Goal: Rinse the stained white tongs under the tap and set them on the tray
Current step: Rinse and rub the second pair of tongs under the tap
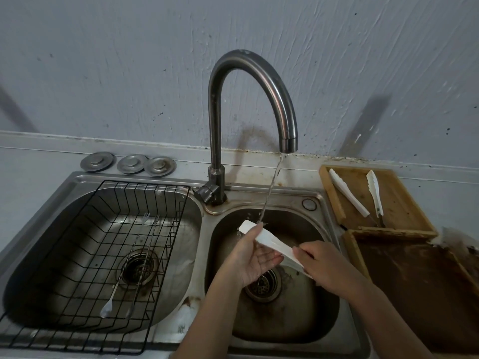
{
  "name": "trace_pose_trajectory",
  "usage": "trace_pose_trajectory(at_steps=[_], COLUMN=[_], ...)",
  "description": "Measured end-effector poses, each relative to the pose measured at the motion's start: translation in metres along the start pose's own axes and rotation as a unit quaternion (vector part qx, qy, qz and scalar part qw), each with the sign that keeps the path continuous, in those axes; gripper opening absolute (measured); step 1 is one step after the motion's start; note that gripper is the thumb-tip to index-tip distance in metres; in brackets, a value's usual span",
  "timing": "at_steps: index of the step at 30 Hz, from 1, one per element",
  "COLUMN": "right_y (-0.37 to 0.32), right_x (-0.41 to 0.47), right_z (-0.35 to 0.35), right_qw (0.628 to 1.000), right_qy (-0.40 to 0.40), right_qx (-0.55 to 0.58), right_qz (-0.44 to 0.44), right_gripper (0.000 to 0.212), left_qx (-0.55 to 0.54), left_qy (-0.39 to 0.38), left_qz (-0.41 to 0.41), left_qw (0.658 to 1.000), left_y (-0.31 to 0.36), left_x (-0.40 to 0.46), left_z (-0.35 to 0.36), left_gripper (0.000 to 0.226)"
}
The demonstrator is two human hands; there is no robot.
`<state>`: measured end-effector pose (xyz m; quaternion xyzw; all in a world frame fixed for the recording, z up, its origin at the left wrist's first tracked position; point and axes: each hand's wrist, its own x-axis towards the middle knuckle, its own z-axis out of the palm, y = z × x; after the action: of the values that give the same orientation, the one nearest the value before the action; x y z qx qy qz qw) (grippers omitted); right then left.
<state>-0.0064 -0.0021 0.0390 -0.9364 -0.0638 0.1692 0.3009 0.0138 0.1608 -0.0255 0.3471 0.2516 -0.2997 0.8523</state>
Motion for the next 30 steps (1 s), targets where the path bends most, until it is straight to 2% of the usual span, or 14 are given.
trace_pose_trajectory(at_steps=[2,5,8,11,13,15,17,20,22,24,27,28,30], right_y=[0.001,0.003,0.004,0.008,0.012,0.014,0.017,0.021,0.024,0.025,0.023,0.025,0.029], right_x=[0.000,0.002,0.005,0.005,0.004,0.003,0.002,0.002,0.003,0.004,0.006,0.006,0.007], right_z=[0.000,-0.001,0.002,0.007,0.009,0.011,0.012,0.014,0.014,0.011,0.004,0.002,-0.002], right_qw=[1.000,1.000,0.998,0.996,0.994,0.991,0.988,0.975,0.965,0.969,0.962,0.954,0.957], right_qy=[-0.004,0.012,0.043,0.050,0.046,0.046,0.062,0.150,0.204,0.199,0.036,-0.013,-0.045], right_qx=[0.000,-0.005,-0.020,-0.045,-0.063,-0.071,-0.061,0.020,0.079,0.140,0.222,0.235,0.213], right_qz=[-0.006,-0.029,-0.049,-0.063,-0.078,-0.101,-0.127,-0.166,-0.143,-0.047,0.157,0.187,0.191], right_gripper=[0.035,0.037,0.035,0.028,0.026,0.030,0.031,0.006,0.016,0.025,0.029,0.034,0.039], left_qx=[-0.007,-0.075,-0.102,-0.040,-0.003,0.052,0.088,0.091,0.093,0.100,0.120,0.127,0.125], left_qy=[-0.001,-0.019,-0.030,0.031,0.090,0.116,0.107,0.085,0.074,0.062,0.049,0.044,0.028], left_qz=[-0.008,-0.020,-0.021,0.038,0.112,0.169,0.205,0.226,0.239,0.251,0.263,0.267,0.264], left_qw=[1.000,0.997,0.994,0.998,0.990,0.977,0.969,0.966,0.964,0.961,0.956,0.954,0.956], left_y=[0.002,0.007,0.009,0.015,0.021,0.025,0.028,0.035,0.040,0.042,0.036,0.034,0.031], left_x=[0.000,0.001,0.004,0.004,0.004,0.003,0.001,-0.005,-0.009,-0.009,-0.009,-0.009,-0.007], left_z=[-0.001,-0.008,-0.017,-0.019,-0.018,-0.016,-0.014,-0.011,-0.008,-0.004,-0.002,-0.002,-0.003], left_gripper=[0.063,0.084,0.089,0.062,0.036,0.022,0.018,0.021,0.023,0.024,0.022,0.022,0.022])
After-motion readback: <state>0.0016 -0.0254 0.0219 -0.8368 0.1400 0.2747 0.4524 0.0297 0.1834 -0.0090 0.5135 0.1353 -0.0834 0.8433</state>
